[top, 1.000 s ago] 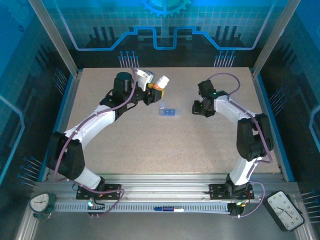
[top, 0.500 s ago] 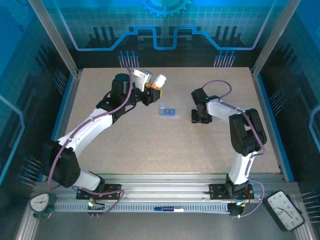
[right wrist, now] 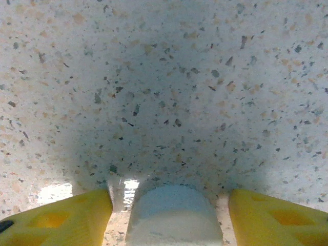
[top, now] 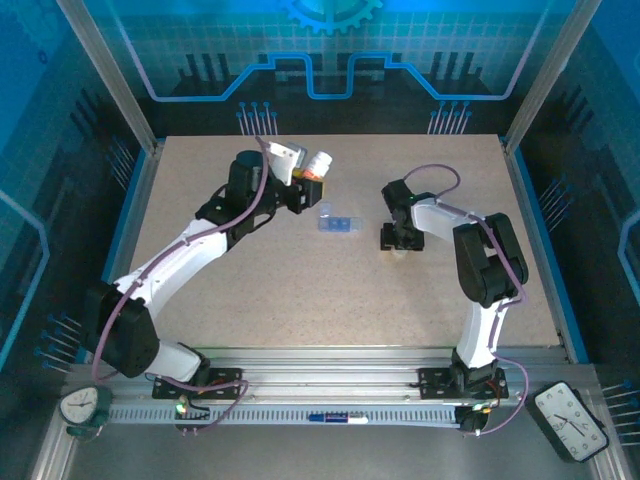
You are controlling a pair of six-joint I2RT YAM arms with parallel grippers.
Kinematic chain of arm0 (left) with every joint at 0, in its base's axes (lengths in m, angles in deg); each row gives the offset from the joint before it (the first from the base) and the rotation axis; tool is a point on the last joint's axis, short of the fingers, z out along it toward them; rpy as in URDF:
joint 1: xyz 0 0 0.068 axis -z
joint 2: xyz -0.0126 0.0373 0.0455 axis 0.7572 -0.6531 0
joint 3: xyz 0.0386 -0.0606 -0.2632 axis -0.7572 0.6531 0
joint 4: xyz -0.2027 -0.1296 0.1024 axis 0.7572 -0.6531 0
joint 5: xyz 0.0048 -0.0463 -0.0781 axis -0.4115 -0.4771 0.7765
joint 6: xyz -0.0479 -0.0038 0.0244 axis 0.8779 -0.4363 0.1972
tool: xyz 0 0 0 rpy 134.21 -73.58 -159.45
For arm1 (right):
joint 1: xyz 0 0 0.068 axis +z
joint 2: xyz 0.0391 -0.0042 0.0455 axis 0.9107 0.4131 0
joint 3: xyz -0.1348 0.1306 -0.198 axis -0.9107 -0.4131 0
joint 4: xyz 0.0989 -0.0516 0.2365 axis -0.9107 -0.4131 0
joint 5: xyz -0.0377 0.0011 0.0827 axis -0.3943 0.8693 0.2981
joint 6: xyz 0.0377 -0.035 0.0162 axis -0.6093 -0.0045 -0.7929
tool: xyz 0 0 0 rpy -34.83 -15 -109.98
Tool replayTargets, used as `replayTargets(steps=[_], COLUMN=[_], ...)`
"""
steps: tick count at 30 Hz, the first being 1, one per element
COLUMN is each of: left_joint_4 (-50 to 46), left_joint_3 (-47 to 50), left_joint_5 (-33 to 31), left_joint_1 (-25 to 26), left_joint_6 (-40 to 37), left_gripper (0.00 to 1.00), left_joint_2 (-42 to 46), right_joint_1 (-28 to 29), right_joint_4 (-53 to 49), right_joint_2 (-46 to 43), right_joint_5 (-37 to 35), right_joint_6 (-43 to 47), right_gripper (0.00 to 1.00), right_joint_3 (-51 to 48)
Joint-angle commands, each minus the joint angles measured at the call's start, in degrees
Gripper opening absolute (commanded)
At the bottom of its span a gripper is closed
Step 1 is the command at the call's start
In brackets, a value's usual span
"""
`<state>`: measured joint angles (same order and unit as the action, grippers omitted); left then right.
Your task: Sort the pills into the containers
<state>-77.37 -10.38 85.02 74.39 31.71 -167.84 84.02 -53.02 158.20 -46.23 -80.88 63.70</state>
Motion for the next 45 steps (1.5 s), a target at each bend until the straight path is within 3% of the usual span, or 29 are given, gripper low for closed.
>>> replayTargets(steps=[1, 10, 23, 45], left_joint_4=[0.0, -0.1, 7.0, 7.4], left_joint_3=[1.2, 4.0, 10.9, 13.2], left_joint_5=[-1.7, -2.1, 3.4, 4.0], left_joint_1=[0.3, 0.1, -2.1, -2.2], left_joint_6=[0.7, -1.4, -1.1, 3.6], left_gripper=[0.00, 0.00, 0.00, 0.00], left_joint_2=[2.2, 3.0, -0.5, -6.0], right_joint_1=[0.1, 0.2, 0.1, 1.0], right_joint_4=[-3.2, -4.0, -7.2, -16.3], right_joint_2=[-0.1, -5.7, 9.5, 26.5], right_joint_5=[3.7, 12.3, 19.9, 16.2], right_joint_6=[-0.5, -1.0, 1.8, 4.8], right_gripper=[0.67, 0.69, 0.65, 0.59], right_joint_3=[0.2, 5.3, 27.8, 45.7])
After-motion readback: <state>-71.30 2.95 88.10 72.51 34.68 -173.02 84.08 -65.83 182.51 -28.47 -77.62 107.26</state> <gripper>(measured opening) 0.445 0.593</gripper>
